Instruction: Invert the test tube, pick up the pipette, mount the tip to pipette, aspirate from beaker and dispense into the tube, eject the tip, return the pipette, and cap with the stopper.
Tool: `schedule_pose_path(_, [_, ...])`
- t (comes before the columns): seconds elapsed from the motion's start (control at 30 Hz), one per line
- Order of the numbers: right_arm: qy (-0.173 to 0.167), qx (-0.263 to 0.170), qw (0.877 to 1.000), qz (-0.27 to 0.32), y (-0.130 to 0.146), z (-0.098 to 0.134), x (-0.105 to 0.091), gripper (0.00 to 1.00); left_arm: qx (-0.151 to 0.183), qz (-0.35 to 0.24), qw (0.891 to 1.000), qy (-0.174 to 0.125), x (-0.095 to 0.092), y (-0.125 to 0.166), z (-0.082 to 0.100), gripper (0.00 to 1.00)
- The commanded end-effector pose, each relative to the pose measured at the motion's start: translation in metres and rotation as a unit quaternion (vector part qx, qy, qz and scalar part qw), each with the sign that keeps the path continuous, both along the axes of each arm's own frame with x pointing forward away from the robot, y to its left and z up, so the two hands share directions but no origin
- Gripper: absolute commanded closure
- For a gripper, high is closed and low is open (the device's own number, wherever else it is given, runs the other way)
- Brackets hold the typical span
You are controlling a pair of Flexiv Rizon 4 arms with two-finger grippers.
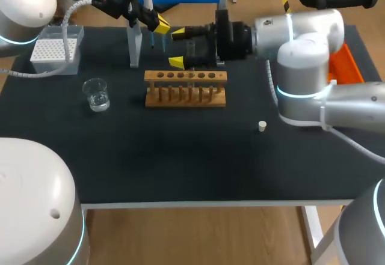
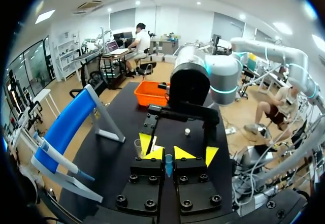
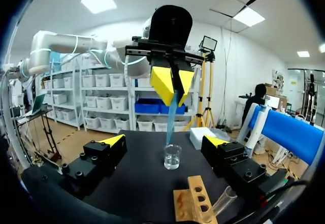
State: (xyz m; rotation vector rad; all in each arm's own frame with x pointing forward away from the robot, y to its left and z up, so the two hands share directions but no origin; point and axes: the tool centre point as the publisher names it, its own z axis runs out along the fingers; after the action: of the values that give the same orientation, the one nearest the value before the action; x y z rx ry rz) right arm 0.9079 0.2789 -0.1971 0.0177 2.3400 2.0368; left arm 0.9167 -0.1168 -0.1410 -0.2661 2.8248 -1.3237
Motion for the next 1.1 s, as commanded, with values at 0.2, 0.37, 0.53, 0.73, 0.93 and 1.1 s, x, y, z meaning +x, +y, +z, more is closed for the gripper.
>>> schedule_pose_path(0.2, [0.002, 0.032, 0.999, -0.006, 0.012, 0.006, 0.009, 0.0, 0.002, -0.001, 1.0, 0.002, 0.001, 0.001, 0.001, 1.0])
schedule_pose_path(0.37, [0.015, 0.052, 0.999, -0.001, 0.014, 0.011, 0.012, 0.0, 0.002, -0.001, 1.0, 0.002, 0.001, 0.001, 0.001, 1.0])
schedule_pose_path(0.53, [0.022, 0.061, 0.998, 0.002, 0.016, 0.014, 0.014, 0.0, 0.002, -0.001, 1.0, 0.002, 0.001, 0.001, 0.001, 1.0])
schedule_pose_path(0.73, [0.019, 0.066, 0.998, 0.014, 0.02, 0.015, 0.016, 0.0, 0.002, -0.001, 1.0, 0.002, 0.001, 0.001, 0.001, 1.0])
schedule_pose_path(0.93, [0.017, 0.065, 0.997, 0.025, 0.022, 0.016, 0.02, 0.0, 0.002, -0.001, 1.0, 0.002, 0.001, 0.001, 0.001, 1.0])
schedule_pose_path(1.1, [0.016, 0.062, 0.997, 0.038, 0.025, 0.017, 0.023, 0.0, 0.002, -0.001, 1.0, 0.002, 0.001, 0.001, 0.001, 1.0])
